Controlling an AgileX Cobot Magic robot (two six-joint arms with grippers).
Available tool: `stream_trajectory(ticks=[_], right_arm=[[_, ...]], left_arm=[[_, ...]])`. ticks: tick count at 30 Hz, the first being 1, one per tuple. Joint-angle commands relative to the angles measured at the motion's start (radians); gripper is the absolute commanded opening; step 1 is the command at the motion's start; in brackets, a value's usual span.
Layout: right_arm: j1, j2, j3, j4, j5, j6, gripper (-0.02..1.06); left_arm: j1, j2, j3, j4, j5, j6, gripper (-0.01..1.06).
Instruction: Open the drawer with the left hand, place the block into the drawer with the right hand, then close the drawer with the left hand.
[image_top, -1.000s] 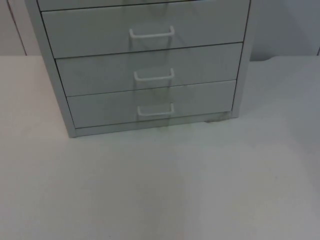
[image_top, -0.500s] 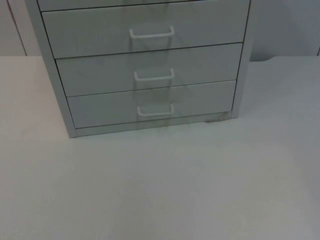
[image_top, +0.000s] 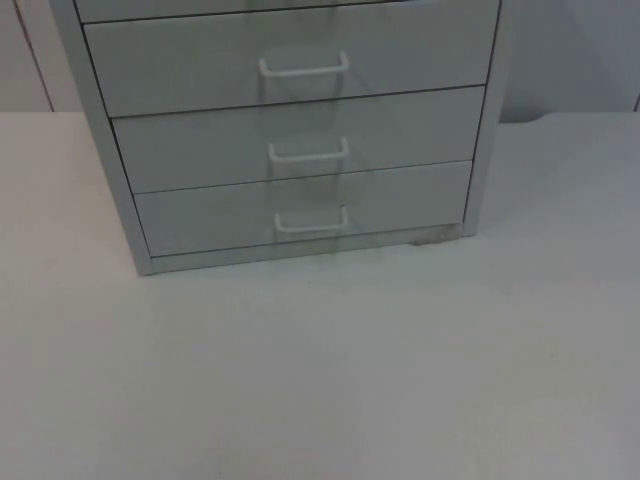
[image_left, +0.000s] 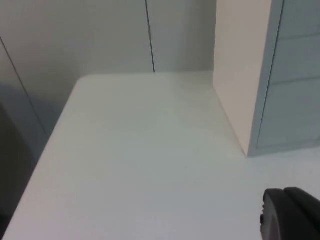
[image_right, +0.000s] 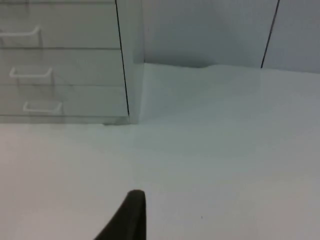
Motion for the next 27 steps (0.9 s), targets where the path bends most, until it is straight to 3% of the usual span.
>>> stream_trajectory(ticks=[1, 4, 6, 17, 27], right_arm=[[0.005, -0.018, 0.03, -0.023, 0.008, 0.019, 1.05], [0.005, -0.018, 0.041, -0.071, 0.033, 0.058, 1.05], [0.005, -0.018, 0.062, -0.153, 0.052, 0.131, 1.05], [0.005, -0.018, 0.066, -0.23, 0.039, 0.193, 1.05], [0.005, -0.018, 0.079, -0.235, 0.021, 0.127, 1.05]], left_arm=[[0.002, -0.004, 0.034, -0.005, 0.002, 0.004, 0.0], [0.002, -0.004, 0.071, 0.01, 0.0, -0.002, 0.0], [0.002, -0.004, 0.133, 0.056, -0.001, -0.022, 0.0], [0.002, -0.004, 0.215, 0.039, -0.068, -0.029, 0.0], [0.002, -0.004, 0.234, 0.039, -0.1, -0.033, 0.0]])
